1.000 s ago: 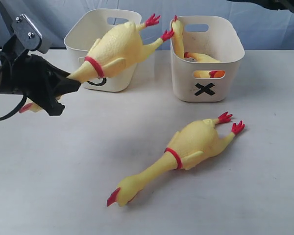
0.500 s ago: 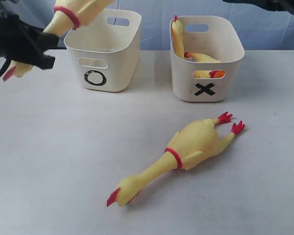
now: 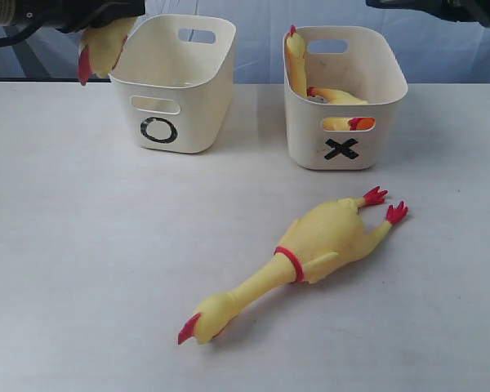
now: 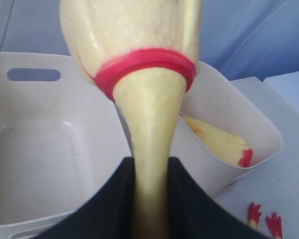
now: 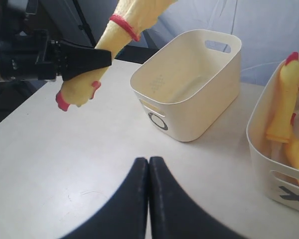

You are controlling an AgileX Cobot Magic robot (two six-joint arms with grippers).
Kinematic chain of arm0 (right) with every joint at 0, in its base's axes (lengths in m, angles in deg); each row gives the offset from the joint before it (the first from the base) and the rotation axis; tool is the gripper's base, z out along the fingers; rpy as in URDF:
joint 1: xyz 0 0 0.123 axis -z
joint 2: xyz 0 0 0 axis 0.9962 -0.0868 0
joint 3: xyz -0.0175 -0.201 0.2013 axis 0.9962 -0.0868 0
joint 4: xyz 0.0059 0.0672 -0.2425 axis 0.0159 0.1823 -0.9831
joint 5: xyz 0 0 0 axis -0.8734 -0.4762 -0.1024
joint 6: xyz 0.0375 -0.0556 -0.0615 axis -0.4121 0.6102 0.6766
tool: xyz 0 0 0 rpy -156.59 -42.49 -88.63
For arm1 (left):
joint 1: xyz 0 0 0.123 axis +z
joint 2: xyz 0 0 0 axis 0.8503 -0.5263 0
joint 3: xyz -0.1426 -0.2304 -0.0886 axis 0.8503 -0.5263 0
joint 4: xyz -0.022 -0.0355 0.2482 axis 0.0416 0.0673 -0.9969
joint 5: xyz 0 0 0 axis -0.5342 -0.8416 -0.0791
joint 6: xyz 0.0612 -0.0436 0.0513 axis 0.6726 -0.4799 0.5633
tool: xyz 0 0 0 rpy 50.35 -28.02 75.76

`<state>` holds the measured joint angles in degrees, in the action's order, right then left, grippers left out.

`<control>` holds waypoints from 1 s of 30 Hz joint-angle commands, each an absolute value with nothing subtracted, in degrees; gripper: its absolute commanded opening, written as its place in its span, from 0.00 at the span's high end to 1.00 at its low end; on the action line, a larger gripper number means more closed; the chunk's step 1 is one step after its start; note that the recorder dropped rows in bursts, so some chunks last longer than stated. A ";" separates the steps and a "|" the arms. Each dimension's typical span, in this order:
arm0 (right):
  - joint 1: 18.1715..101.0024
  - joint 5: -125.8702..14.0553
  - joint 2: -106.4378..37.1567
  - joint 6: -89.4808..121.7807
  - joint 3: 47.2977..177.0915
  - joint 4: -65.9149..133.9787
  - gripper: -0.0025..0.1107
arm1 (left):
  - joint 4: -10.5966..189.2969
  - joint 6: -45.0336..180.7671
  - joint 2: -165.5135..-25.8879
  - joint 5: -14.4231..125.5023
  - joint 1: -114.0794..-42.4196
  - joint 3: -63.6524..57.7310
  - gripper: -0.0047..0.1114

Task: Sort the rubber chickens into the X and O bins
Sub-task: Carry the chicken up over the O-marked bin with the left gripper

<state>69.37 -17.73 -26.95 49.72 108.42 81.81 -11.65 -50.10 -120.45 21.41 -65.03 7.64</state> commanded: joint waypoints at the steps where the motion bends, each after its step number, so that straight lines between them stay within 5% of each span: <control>1: 69.53 -17.89 -26.41 49.92 108.12 81.94 0.98 | -10.60 -49.56 -120.60 22.10 -65.18 8.62 0.96; 23: 69.53 -17.92 -26.41 49.92 108.12 81.94 0.98 | -10.60 -44.45 -116.51 20.63 -65.29 8.62 0.96; 30: 69.53 -17.95 -26.41 49.92 108.12 82.05 0.98 | 3.86 -12.57 -115.49 29.67 -68.23 5.88 0.96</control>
<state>69.37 -17.73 -26.95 49.72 108.42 81.81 -5.62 -24.87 -116.73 25.04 -66.63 6.87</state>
